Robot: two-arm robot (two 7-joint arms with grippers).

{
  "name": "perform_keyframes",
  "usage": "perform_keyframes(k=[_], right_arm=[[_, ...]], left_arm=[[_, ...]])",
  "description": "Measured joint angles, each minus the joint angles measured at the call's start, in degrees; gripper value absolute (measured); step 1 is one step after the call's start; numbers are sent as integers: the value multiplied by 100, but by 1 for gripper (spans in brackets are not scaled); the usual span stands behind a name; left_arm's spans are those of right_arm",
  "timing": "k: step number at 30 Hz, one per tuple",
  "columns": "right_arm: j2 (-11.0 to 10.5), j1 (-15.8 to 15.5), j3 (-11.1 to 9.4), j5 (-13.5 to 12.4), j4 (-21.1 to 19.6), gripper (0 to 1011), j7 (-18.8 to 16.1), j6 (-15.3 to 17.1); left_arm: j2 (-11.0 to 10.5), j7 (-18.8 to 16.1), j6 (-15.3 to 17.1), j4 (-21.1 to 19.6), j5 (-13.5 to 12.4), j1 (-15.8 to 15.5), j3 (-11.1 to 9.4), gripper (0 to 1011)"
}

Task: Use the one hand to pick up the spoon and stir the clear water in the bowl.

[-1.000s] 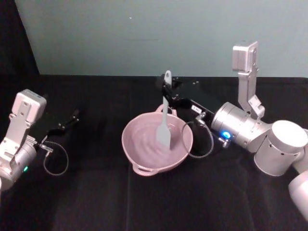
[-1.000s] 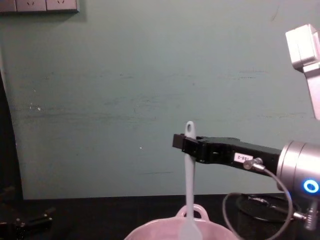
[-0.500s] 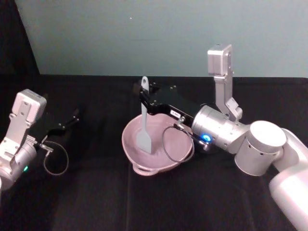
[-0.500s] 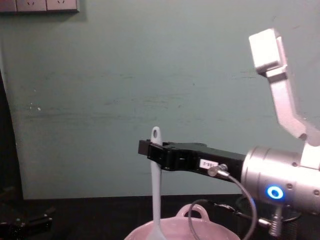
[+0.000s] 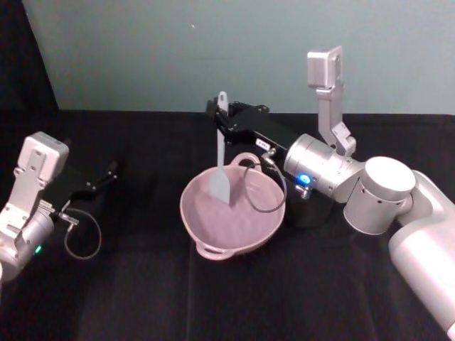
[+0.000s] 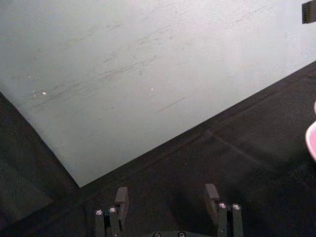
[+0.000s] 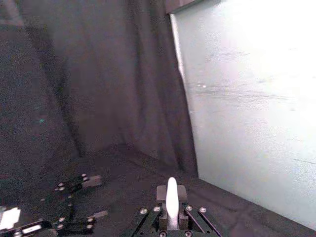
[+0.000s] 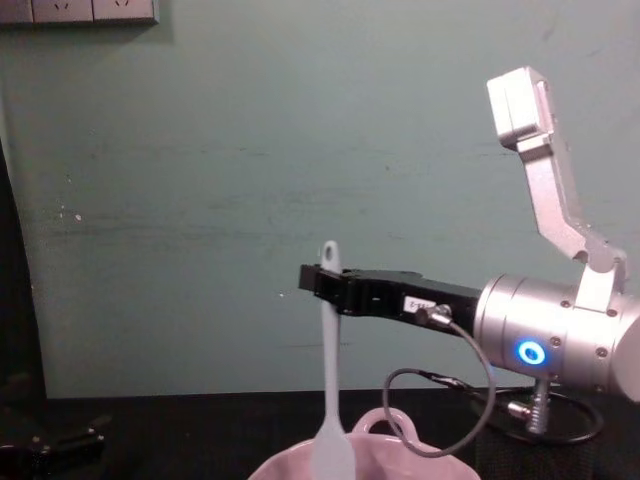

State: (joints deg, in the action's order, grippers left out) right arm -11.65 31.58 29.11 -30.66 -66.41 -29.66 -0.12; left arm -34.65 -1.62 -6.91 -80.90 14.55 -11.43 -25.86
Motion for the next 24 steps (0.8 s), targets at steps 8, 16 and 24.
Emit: perform_keyframes(k=[8, 16, 24], right_arm=[[-141, -73, -205, -37, -17, 114, 59, -16], [-439, -458, -363, -73, -576, 114, 140, 37], [-646, -792, -393, -91, -1131, 114, 170, 90]], left_arm=[[0, 0, 0, 0, 0, 0, 0, 1011], [0, 0, 0, 0, 0, 0, 0, 1011], [0, 0, 0, 0, 0, 0, 0, 1011]])
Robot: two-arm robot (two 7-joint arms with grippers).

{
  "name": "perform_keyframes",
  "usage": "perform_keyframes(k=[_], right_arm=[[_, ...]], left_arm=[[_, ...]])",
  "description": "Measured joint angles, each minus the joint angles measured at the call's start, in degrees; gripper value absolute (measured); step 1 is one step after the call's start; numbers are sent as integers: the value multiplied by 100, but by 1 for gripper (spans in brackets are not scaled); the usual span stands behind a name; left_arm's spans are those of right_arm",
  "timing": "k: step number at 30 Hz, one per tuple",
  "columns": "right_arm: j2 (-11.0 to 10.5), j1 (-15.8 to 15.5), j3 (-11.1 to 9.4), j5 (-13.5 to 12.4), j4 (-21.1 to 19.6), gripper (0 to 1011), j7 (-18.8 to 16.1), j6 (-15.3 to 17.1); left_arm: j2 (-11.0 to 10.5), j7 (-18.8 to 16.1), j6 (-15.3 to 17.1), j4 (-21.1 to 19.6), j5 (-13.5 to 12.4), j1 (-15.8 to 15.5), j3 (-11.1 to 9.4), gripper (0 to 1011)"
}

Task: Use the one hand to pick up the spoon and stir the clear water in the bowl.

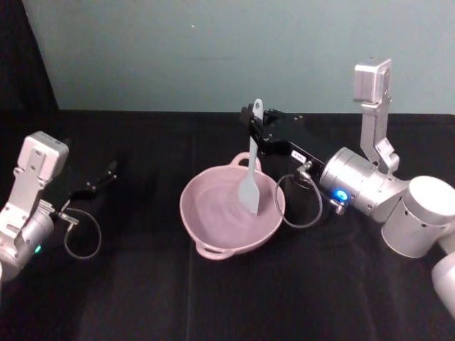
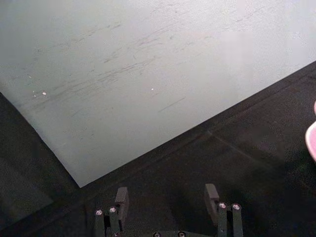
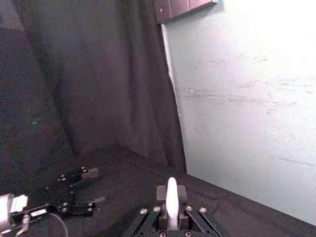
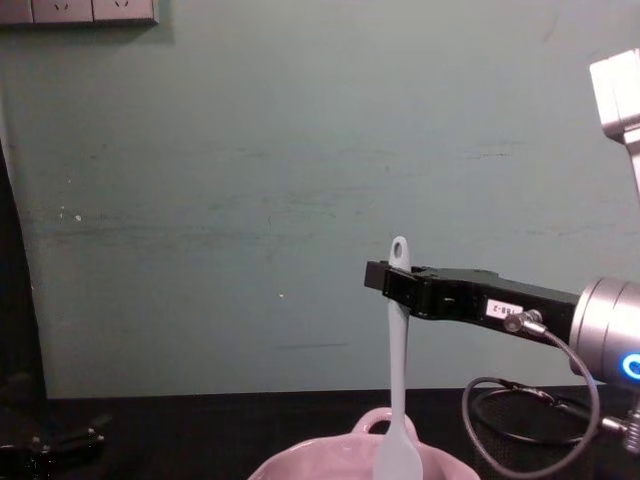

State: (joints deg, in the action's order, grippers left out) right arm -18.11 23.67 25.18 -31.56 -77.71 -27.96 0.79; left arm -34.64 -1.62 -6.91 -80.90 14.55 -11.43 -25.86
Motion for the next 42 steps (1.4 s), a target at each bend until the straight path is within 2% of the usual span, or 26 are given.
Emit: perform_keyframes(k=[5, 13, 18, 24, 34, 42], right_arm=[[-41, -127, 67, -5, -202, 114, -2, 16], [41, -144, 248, -9, -211, 114, -85, 40], [191, -14, 420, 29, -61, 114, -139, 51], [401, 235, 522, 42, 242, 114, -204, 19], [642, 713, 525, 75, 944, 114, -237, -43], [558, 834, 377, 75, 1133, 114, -233, -27]], left_arm=[[0, 0, 0, 0, 0, 0, 0, 1011], [0, 0, 0, 0, 0, 0, 0, 1011], [0, 0, 0, 0, 0, 0, 0, 1011], [0, 0, 0, 0, 0, 0, 0, 1011], [0, 0, 0, 0, 0, 0, 0, 1011], [0, 0, 0, 0, 0, 0, 0, 1011]])
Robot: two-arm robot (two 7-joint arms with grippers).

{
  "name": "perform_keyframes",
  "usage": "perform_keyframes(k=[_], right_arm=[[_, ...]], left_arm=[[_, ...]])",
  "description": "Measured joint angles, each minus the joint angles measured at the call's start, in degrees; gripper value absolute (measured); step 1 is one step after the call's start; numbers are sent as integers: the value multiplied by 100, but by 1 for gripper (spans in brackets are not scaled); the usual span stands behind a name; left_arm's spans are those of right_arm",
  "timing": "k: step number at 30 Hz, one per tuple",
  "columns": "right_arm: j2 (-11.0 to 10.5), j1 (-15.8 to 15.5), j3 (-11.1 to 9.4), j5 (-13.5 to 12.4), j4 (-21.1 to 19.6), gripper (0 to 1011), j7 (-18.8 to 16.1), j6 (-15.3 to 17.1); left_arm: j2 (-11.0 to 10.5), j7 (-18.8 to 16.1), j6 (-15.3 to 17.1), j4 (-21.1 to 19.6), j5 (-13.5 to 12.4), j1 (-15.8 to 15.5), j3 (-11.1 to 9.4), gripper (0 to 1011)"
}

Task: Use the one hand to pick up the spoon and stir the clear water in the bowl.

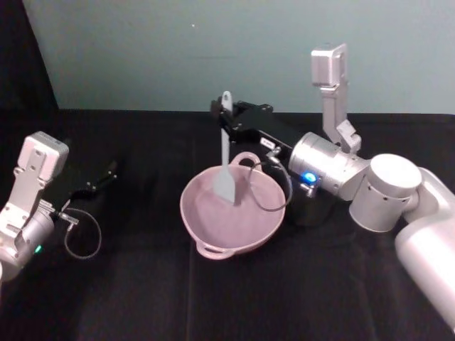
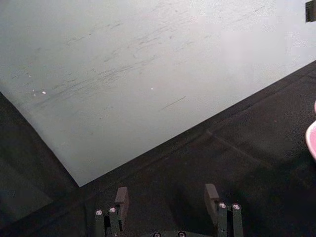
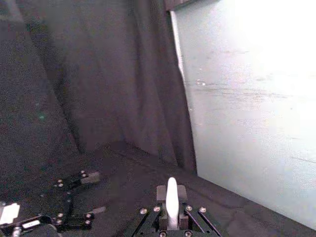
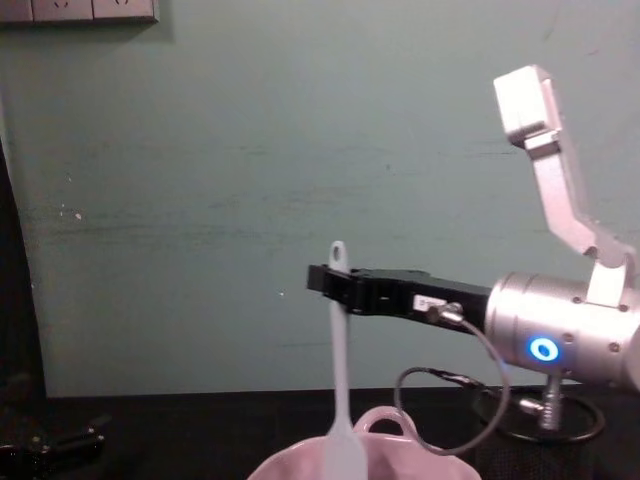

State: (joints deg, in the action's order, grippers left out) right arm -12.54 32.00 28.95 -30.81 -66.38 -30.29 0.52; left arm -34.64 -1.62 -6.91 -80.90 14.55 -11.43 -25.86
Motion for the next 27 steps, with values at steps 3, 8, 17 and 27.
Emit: perform_keyframes(k=[3, 8, 17, 27], right_arm=[[-103, -51, -80, -16, -77, 114, 3, 32], [-313, -228, -196, -63, -362, 114, 52, 108], [-714, -714, -328, -195, -1129, 114, 151, 319], [-878, -1056, -235, -341, -1714, 114, 142, 376]], left_arm=[[0, 0, 0, 0, 0, 0, 0, 1011], [0, 0, 0, 0, 0, 0, 0, 1011], [0, 0, 0, 0, 0, 0, 0, 1011], [0, 0, 0, 0, 0, 0, 0, 1011]])
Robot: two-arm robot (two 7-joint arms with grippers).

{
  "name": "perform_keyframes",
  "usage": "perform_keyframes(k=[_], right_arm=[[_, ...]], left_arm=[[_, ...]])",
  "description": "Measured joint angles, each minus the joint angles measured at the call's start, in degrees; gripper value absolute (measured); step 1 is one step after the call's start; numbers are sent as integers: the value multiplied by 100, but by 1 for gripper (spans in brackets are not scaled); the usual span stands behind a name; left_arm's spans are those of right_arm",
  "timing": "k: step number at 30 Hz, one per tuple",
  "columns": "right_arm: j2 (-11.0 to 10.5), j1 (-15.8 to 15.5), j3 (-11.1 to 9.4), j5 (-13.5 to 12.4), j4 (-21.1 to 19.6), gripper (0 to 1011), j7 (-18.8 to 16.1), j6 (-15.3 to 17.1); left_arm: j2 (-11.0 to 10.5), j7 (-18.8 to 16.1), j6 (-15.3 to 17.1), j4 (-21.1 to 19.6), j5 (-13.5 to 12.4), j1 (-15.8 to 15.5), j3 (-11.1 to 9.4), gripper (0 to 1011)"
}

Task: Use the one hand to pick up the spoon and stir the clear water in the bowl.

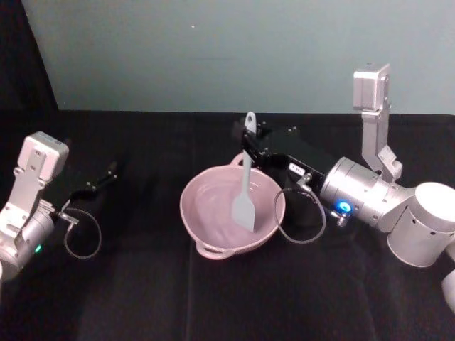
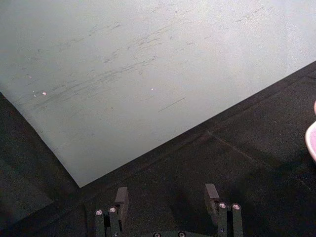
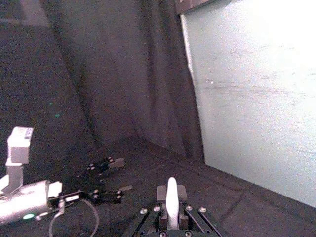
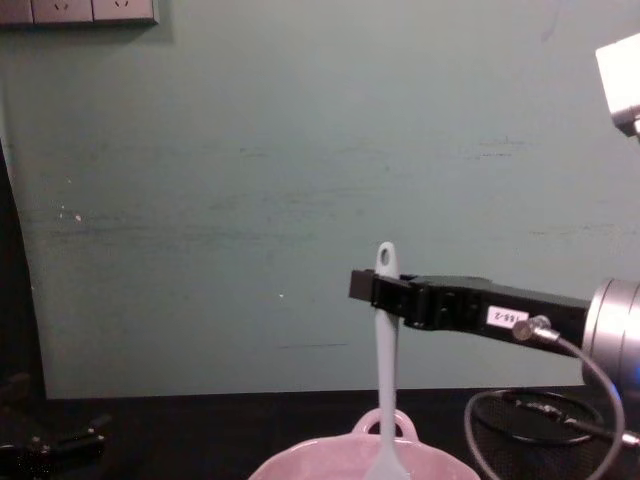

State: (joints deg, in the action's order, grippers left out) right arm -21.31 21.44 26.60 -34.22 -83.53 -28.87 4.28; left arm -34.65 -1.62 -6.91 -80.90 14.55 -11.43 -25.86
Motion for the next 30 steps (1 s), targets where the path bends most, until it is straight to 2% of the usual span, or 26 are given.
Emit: perform_keyframes(k=[9, 16, 24, 30], right_arm=[[168, 68, 301, 2, 138, 114, -81, -16], [488, 400, 511, 58, 619, 114, -187, -145], [786, 821, 558, 107, 1277, 114, -232, -233], [886, 1056, 459, 165, 1710, 114, -199, -335]], left_arm=[[0, 0, 0, 0, 0, 0, 0, 1011], [0, 0, 0, 0, 0, 0, 0, 1011], [0, 0, 0, 0, 0, 0, 0, 1011], [0, 0, 0, 0, 0, 0, 0, 1011]])
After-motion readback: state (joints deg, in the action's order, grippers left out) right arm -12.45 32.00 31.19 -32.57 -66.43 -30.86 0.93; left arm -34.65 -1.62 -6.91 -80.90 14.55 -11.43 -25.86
